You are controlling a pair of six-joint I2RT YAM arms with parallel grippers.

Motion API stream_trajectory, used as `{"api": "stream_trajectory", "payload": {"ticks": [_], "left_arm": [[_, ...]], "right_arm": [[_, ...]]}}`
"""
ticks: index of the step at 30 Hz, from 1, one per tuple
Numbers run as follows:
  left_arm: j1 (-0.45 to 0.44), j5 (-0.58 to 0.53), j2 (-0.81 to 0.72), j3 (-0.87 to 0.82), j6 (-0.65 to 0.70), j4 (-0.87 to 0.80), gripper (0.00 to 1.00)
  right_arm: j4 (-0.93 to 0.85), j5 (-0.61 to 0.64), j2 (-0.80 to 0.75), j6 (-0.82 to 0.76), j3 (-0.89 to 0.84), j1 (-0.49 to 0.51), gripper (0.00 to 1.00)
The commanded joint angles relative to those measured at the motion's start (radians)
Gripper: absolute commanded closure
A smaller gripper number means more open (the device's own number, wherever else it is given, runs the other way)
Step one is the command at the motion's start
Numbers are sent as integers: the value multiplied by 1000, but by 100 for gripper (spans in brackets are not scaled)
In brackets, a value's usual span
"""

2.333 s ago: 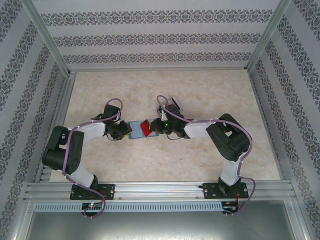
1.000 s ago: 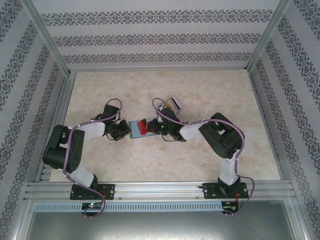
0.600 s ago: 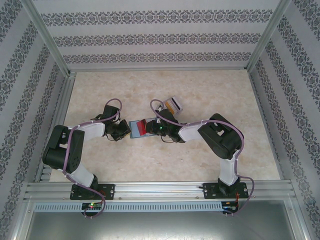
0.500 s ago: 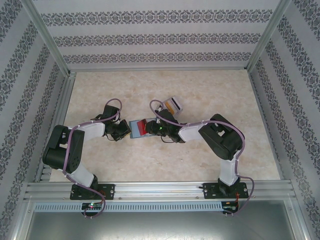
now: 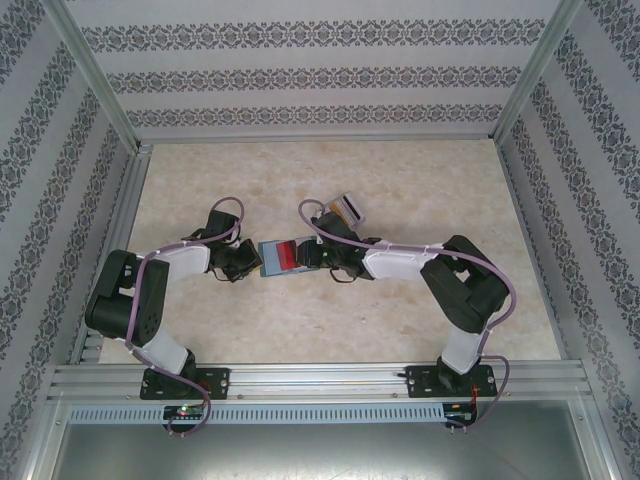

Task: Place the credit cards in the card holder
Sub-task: Insert the credit card into the card slot.

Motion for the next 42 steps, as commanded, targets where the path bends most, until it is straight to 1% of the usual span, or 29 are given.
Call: {"api": "stream_trajectory", "payload": {"ticks": [1,3,6,17,26,42], "left_arm": [[-14,10,29,-4,9,36,95],[-14,8,27,-6,6,37,95],[-14,8,29,-1,11,30,95],[-14,7,39,-2,8,34,95],[-17,18,52,0,3,50,95],[-25,24,62,3,1,59,95]], "right_arm": [[-59,-57,31,-45,51,-35,78],[-61,-99,60,-46,72,-44,84],[-72,-120,89,-51,98,-43,86],[-86,-168,168,-45,142,-38,86],[-94,-161,181,-52,162,-17,85],[-114,-190,221,-66,233,3,85]]}}
